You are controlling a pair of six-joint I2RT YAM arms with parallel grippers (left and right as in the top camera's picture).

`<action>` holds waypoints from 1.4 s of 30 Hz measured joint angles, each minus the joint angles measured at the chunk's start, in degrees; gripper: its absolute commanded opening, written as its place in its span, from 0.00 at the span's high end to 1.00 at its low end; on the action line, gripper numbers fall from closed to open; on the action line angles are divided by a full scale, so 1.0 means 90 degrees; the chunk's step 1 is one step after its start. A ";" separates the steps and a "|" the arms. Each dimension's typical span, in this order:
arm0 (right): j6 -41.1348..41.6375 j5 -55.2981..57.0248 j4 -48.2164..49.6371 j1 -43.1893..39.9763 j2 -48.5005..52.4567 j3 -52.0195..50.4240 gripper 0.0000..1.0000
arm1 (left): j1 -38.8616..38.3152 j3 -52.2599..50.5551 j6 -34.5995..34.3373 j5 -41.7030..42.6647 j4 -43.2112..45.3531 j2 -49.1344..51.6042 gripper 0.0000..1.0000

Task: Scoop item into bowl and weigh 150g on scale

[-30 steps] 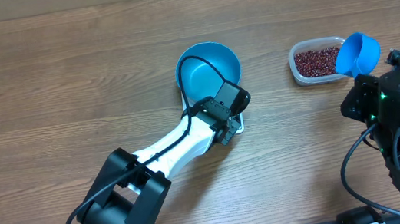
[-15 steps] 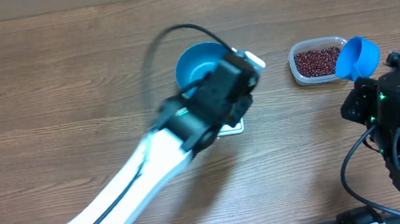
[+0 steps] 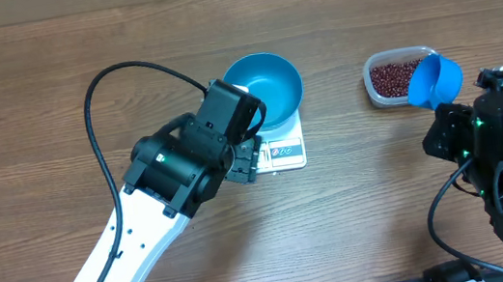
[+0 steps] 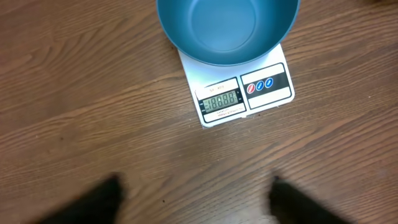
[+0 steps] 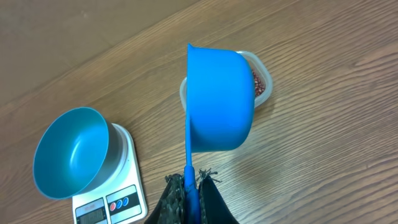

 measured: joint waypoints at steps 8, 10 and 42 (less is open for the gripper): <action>0.0000 -0.0061 0.0000 0.0002 0.0000 0.0000 0.96 | 0.0000 0.0000 -0.0044 0.0000 0.0000 0.0000 0.00; 0.0000 -0.0114 -0.0032 0.0002 0.0000 -0.0002 0.96 | 0.0000 0.0000 -0.0044 0.0000 0.0000 0.0000 0.00; -0.0170 -0.0425 0.0257 0.0000 0.0000 0.0000 0.96 | 0.0000 0.0000 0.0085 0.0920 -0.0238 0.0000 0.00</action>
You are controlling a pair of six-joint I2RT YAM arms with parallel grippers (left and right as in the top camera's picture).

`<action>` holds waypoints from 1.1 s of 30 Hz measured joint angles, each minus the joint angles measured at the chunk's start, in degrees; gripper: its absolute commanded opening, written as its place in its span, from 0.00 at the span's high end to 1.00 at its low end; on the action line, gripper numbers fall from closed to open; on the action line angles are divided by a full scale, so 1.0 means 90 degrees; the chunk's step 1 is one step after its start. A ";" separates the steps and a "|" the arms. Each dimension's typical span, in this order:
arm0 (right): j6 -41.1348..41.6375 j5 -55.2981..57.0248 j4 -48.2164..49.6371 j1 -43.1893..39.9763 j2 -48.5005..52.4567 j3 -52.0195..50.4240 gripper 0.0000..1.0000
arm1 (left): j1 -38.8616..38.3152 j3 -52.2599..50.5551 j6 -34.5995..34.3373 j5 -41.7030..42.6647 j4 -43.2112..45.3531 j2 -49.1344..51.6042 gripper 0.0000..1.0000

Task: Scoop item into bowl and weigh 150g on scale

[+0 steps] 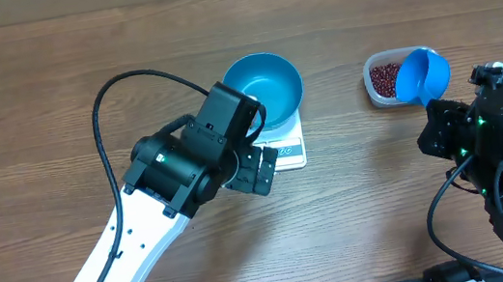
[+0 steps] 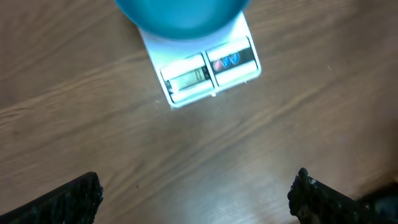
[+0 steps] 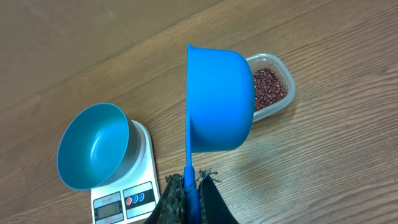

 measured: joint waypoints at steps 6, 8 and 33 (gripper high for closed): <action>0.0005 0.0000 0.0000 0.0000 0.0000 0.0000 0.96 | 0.0000 0.0143 0.0100 0.0160 -0.0333 0.0000 0.00; 0.0005 0.0000 -0.0002 0.0000 0.0000 0.0000 0.96 | 0.0000 0.0304 0.0109 0.0126 -0.0345 0.0000 0.00; -0.0534 0.0002 0.0141 0.0000 0.0015 0.0002 0.96 | 0.0000 0.0447 0.0112 -0.0517 0.0000 0.0000 0.00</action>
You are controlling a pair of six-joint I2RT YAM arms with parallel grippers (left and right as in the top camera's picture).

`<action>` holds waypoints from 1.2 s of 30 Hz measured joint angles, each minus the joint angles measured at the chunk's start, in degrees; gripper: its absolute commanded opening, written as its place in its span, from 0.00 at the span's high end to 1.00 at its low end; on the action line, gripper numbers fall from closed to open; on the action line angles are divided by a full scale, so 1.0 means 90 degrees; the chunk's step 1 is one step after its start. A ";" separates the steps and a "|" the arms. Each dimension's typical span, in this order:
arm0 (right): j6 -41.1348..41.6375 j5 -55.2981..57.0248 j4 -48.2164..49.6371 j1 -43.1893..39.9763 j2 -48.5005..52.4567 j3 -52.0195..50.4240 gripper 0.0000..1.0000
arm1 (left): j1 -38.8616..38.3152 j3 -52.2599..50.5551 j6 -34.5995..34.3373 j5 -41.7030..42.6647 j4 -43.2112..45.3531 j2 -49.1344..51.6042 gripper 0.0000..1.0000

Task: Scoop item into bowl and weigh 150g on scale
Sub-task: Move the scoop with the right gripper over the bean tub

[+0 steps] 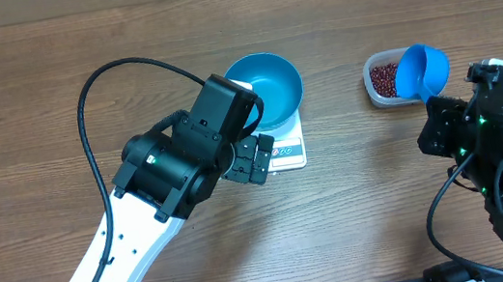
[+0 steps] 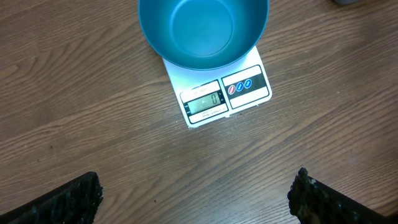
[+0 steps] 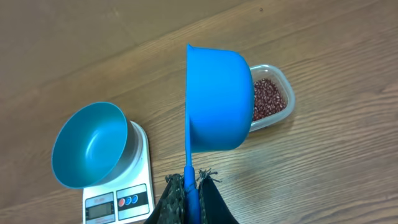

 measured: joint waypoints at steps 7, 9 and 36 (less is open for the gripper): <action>-0.0886 0.0180 -0.1003 0.0000 0.2033 0.2246 0.96 | 0.0000 0.0007 0.0000 -0.0024 -0.0002 0.0000 0.00; -0.1100 0.0245 -0.1348 0.0000 0.2647 0.2900 0.96 | -0.0002 0.0010 0.0000 -0.0019 0.0000 0.0000 0.01; -0.0984 0.1715 -0.3512 -0.0328 0.7006 0.5474 0.96 | 0.0000 0.0024 0.0000 -0.0044 0.0000 0.0000 0.00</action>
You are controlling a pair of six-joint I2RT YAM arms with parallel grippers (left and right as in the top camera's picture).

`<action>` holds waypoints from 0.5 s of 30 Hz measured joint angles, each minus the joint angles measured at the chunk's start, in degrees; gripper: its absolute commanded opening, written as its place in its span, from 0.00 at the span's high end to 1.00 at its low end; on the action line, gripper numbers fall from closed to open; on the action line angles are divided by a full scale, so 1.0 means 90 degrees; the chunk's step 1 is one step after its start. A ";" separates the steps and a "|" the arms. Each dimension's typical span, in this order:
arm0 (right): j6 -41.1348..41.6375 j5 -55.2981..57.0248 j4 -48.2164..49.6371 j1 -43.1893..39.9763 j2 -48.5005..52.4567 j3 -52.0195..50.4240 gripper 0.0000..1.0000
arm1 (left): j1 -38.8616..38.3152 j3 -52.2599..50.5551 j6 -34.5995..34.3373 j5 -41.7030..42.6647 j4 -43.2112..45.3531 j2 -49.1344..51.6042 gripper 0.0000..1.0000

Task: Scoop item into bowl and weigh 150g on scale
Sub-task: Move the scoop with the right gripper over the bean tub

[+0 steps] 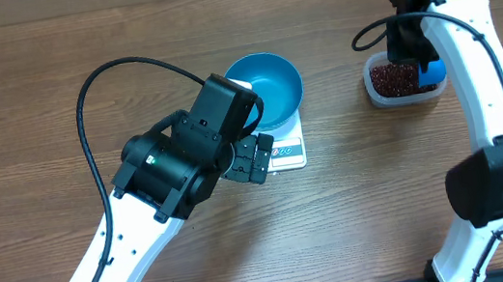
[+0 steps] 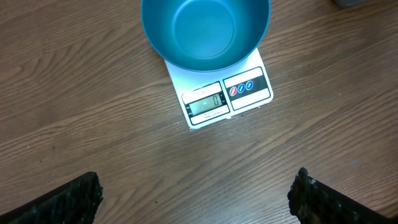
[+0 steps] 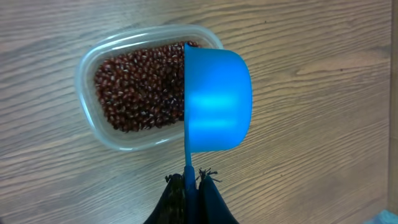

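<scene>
A blue bowl (image 1: 269,85) (image 2: 205,31) stands empty on the white scale (image 1: 284,153) (image 2: 224,99), whose display reads 0. My left gripper (image 1: 254,160) (image 2: 194,180) hangs open over bare table just in front of the scale, holding nothing. At the right, a clear tub of red beans (image 1: 394,78) (image 3: 143,93) rests on the table. My right gripper (image 3: 189,183) is shut on the handle of a blue scoop (image 1: 432,68) (image 3: 216,99). The scoop is on its side above the tub's right end, its mouth facing the beans.
The right arm (image 1: 474,53) reaches in an arc from the near right to the far edge and back down to the tub. A black cable (image 1: 94,93) loops off the left arm. Wooden tabletop (image 1: 31,92) all round.
The right arm has moved from the near right side to the far side of the table. The scoop is now close above the bean tub's right end. The left arm and scale are unchanged.
First my left gripper was low at the scale's front, display showing 8888, and the right held the scoop beside the tub. Then the left gripper was open wide and further back. The display then read 0. Now the scoop is over the beans.
</scene>
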 measured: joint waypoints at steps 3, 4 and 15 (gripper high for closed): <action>0.0010 0.0121 0.0036 0.0002 0.0199 0.0000 0.96 | 0.0000 0.0000 0.0000 -0.0002 0.0002 0.0000 0.00; 0.0015 0.0160 0.0039 0.0000 0.0228 0.0000 0.96 | 0.0000 0.0000 0.0000 -0.0002 0.0000 0.0000 0.00; 0.0024 0.0313 0.0199 0.0002 0.0629 0.0000 0.96 | 0.0000 0.0000 0.0000 -0.0002 0.0000 0.0000 0.00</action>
